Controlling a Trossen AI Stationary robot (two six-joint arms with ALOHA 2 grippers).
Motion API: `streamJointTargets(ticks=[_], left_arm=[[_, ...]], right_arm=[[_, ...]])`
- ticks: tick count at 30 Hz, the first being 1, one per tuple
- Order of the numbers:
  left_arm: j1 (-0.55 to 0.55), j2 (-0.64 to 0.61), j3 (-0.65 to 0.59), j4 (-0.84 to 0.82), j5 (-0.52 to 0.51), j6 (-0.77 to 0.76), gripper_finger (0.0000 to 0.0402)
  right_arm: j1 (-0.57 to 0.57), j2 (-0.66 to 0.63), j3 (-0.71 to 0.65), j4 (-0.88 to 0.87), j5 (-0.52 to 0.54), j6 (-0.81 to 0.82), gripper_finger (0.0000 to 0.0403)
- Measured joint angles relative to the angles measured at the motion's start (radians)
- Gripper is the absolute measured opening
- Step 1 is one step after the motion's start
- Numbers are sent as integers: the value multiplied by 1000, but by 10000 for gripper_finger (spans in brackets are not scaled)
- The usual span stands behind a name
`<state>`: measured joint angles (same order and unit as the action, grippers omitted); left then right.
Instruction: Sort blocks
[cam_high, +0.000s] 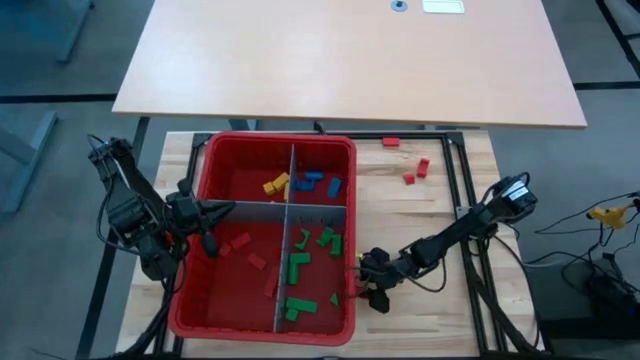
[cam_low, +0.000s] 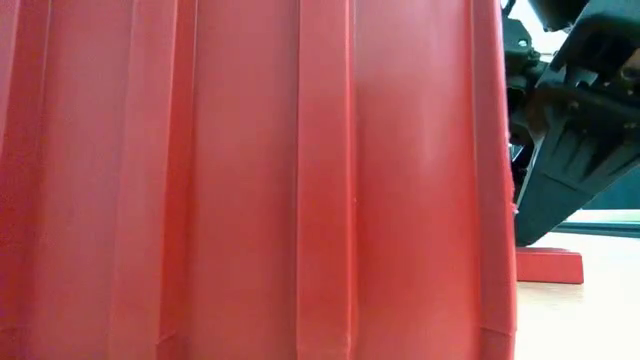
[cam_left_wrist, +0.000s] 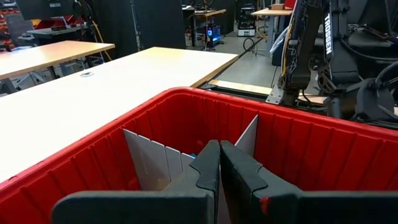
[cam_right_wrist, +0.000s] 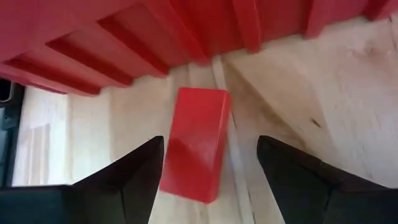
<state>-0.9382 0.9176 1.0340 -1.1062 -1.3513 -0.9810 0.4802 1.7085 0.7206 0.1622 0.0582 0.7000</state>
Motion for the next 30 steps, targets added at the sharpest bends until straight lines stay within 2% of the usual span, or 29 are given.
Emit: streamJointTargets(ticks=[8, 19, 30], left_arm=[[0, 0, 0, 0, 6, 0, 0], [-1, 3, 0, 3, 7, 0, 0], [-1, 3, 0, 7, 8, 0, 0]], right_arm=[[23, 29, 49, 0, -5, 3, 267], [35, 100, 65, -46, 38, 35, 259], [34, 109, 67, -101, 35, 20, 201]])
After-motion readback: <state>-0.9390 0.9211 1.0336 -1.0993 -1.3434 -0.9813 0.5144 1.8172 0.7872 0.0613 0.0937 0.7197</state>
